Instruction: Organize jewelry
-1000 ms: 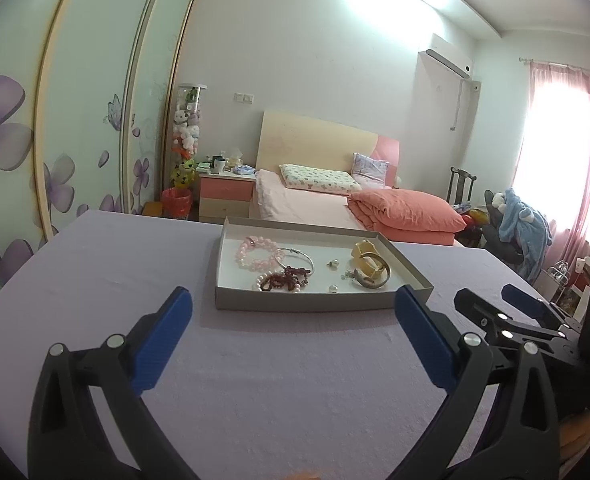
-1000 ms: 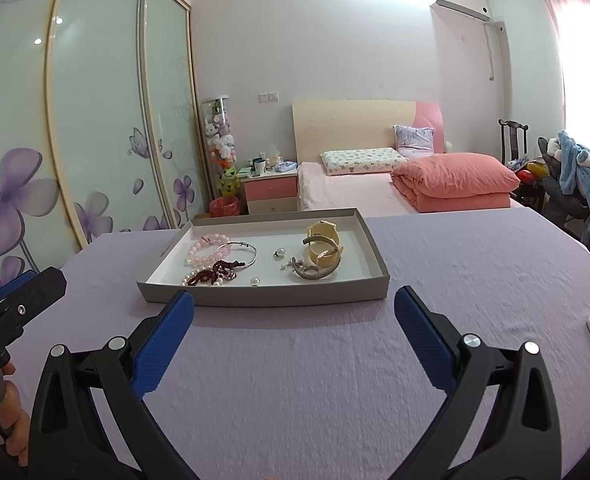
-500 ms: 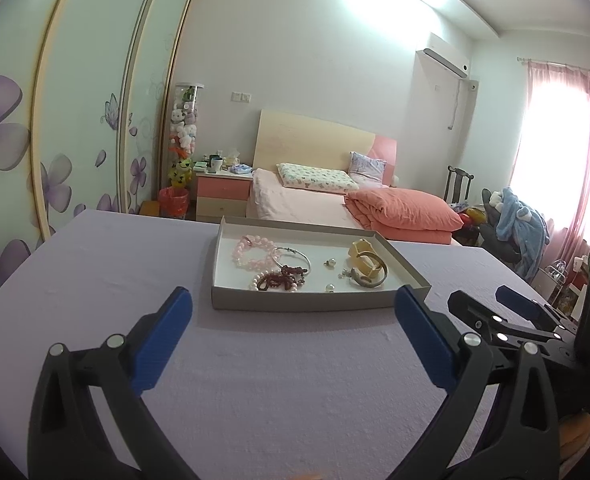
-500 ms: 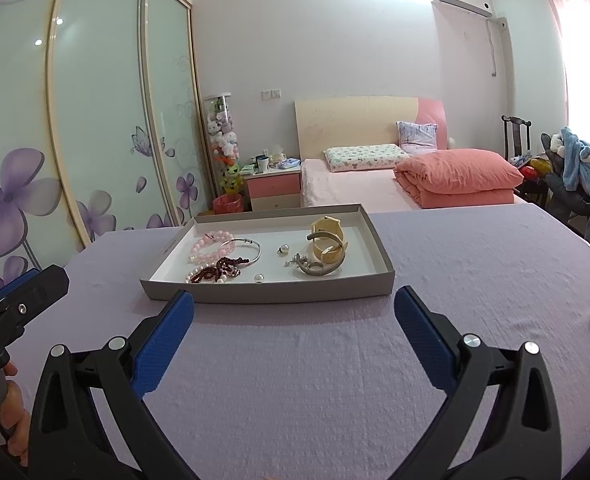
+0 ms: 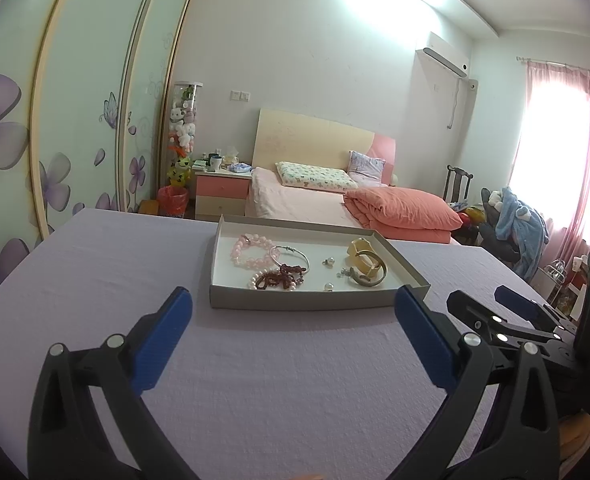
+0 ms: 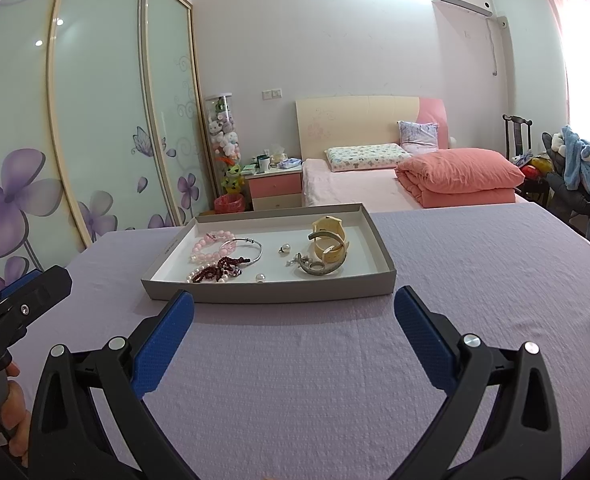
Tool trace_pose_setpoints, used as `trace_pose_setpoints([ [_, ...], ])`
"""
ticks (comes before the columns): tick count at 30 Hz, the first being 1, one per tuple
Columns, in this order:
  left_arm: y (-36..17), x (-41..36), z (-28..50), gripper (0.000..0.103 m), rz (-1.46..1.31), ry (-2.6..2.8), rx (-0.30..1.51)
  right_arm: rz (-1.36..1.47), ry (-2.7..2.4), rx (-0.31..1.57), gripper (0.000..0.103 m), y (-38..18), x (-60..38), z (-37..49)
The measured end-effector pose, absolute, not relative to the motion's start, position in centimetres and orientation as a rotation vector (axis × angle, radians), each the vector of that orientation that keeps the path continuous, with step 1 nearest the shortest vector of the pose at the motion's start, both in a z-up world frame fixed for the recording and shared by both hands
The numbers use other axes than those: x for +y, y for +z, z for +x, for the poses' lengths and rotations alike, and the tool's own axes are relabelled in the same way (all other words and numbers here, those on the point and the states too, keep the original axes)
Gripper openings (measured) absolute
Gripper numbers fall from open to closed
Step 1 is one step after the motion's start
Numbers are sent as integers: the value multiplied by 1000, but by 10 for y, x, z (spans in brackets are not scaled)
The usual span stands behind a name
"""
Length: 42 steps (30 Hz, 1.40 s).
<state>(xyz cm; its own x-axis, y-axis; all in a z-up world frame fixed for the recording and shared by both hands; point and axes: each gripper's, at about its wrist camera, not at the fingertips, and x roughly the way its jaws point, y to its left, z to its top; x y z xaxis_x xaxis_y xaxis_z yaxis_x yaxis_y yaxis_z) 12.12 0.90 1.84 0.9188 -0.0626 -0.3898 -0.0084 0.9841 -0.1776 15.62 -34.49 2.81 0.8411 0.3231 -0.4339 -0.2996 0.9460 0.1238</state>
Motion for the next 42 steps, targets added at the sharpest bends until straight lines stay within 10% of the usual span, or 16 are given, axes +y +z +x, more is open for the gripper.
trace_pose_setpoints([
  [42,12,4,127,99,-177,-24,413,55,330,474,99,24,-340,154],
])
